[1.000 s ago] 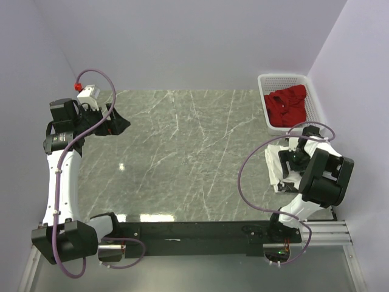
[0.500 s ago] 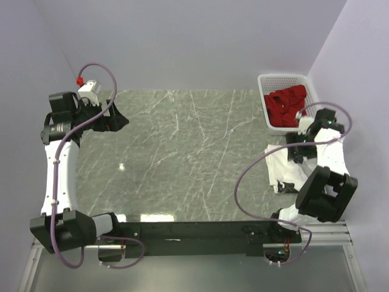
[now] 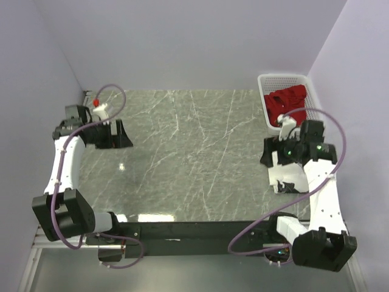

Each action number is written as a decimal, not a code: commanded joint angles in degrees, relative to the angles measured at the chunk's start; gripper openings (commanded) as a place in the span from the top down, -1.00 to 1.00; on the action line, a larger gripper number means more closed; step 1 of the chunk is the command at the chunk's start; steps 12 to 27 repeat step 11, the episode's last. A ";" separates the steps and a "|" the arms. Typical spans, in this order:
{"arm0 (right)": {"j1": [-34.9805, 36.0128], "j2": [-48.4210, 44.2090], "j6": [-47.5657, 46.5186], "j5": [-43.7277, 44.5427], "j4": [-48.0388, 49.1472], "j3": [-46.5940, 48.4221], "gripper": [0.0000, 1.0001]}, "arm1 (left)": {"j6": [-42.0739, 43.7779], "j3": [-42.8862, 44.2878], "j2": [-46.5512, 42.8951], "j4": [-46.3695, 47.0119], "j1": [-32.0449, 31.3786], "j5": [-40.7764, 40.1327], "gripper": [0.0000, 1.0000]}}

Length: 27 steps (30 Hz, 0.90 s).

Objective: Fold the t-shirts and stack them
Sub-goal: Neatly place the folded tshirt to the corner

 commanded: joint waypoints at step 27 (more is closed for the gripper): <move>4.37 -3.16 2.32 -3.89 5.09 -6.77 -0.83 | 3.45 -10.44 -11.78 1.66 -0.03 -7.06 -0.99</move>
